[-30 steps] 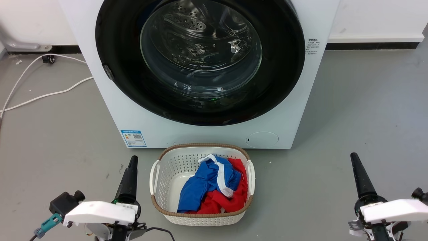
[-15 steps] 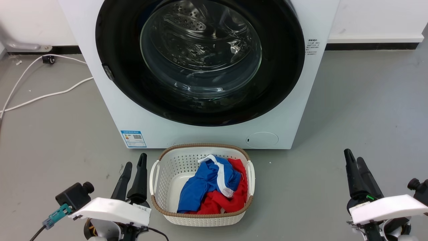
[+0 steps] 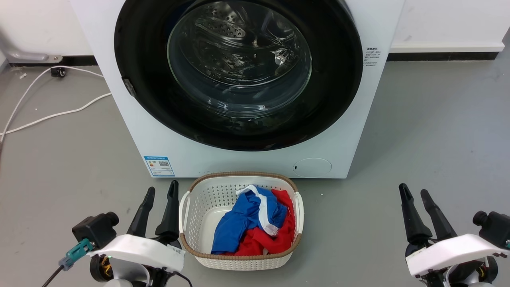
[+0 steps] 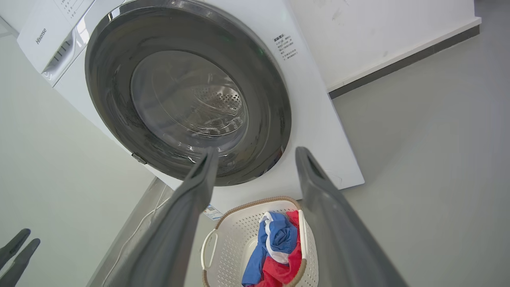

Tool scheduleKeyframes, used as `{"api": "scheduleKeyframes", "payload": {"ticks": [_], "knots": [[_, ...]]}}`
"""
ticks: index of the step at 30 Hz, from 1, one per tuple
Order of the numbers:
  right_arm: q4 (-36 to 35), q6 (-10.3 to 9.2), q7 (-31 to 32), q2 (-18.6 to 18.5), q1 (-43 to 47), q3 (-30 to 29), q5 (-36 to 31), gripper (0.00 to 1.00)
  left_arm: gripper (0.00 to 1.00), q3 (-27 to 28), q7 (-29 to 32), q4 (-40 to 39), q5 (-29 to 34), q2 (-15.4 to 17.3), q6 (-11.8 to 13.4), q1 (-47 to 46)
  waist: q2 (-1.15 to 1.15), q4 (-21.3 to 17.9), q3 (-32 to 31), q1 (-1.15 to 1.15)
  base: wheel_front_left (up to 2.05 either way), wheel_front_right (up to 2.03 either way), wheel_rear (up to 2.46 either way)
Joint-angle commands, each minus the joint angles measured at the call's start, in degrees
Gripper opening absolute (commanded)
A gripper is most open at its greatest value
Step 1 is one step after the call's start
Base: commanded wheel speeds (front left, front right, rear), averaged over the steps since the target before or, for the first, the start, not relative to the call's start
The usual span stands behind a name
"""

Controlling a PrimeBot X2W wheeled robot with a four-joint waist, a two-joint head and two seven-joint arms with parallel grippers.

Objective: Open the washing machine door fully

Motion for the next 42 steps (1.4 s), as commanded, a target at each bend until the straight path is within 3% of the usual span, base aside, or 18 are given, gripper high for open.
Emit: {"api": "scheduleKeyframes", "payload": {"ticks": [1,23,42], "knots": [[-1.3,0.10,0.0,0.1,0.1,0.0,-2.3,1.00,1.00,-0.1,-0.7,-0.9,2.0,0.6,0.2,-1.3,0.00,0.0,0.0,0.00,0.00,0.00,0.00],[-3.7,0.11,-0.5,0.3,1.5,-0.2,-17.3,1.00,1.00,-1.6,-3.9,-0.1,15.2,1.9,0.6,-1.6,0.00,-0.2,-0.1,0.00,0.00,0.00,0.00],[-4.0,0.12,-1.1,0.4,2.3,-0.2,-24.7,1.00,1.00,-2.3,-6.0,2.3,23.2,2.1,1.1,-1.8,0.00,-0.2,-0.4,0.00,0.00,0.00,0.00]]}}
